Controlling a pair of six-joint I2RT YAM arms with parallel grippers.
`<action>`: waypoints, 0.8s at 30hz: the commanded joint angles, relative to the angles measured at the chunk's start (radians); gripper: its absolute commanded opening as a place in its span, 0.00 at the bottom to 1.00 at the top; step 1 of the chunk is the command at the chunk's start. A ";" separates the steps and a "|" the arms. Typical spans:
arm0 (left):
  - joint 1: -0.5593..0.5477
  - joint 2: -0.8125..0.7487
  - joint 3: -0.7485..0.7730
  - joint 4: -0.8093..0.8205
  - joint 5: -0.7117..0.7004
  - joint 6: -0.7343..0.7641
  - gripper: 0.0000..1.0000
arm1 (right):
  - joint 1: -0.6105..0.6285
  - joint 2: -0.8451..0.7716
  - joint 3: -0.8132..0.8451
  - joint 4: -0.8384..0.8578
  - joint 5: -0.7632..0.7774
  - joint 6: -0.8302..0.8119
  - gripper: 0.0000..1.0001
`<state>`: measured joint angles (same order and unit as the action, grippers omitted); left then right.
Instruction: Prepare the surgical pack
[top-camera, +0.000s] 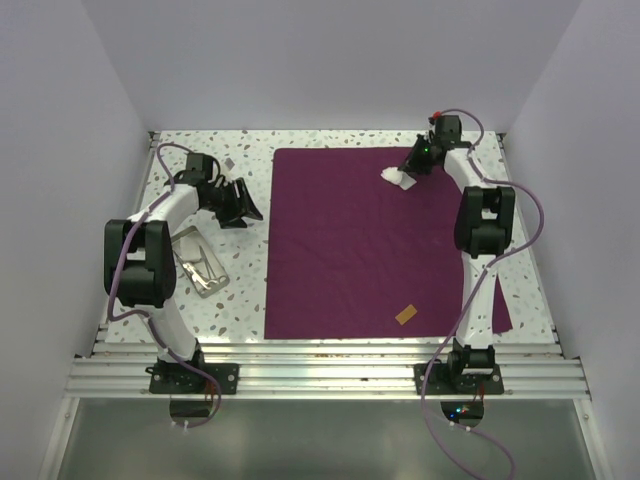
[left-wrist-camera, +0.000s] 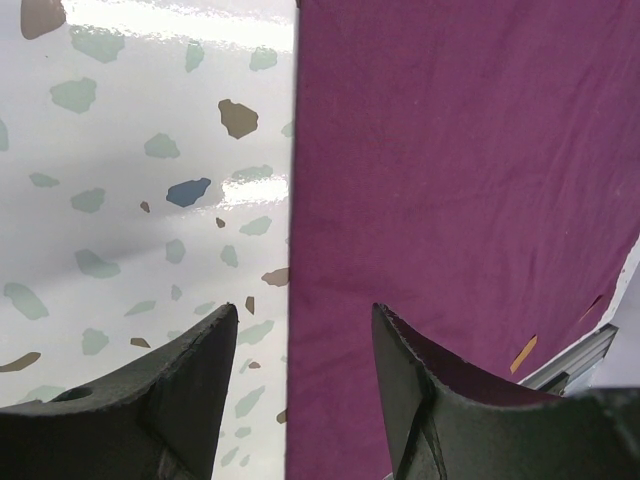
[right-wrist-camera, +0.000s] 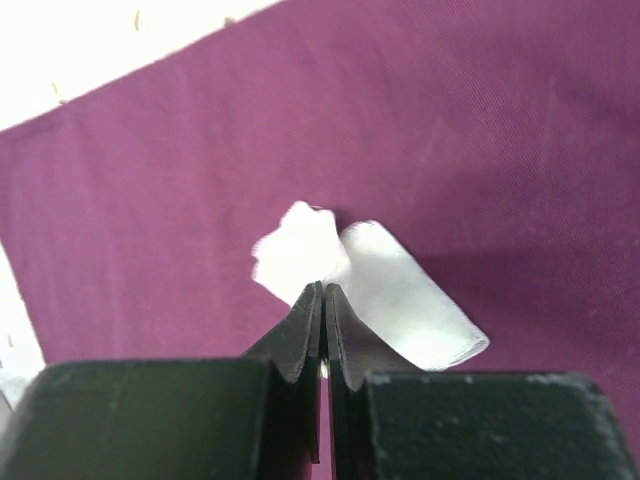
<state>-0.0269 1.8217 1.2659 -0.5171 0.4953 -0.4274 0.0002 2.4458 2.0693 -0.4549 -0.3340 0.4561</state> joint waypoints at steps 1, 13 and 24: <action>-0.001 0.013 0.035 0.022 0.026 0.001 0.60 | 0.003 -0.107 0.031 0.070 -0.033 0.013 0.00; 0.001 0.008 0.030 0.017 0.026 0.006 0.60 | 0.003 -0.079 0.044 0.050 -0.002 0.033 0.00; -0.001 0.018 0.038 0.015 0.029 0.009 0.60 | -0.031 -0.106 -0.035 0.051 0.023 0.019 0.00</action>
<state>-0.0269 1.8290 1.2663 -0.5171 0.4988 -0.4274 -0.0051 2.4077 2.0586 -0.4187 -0.3305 0.4786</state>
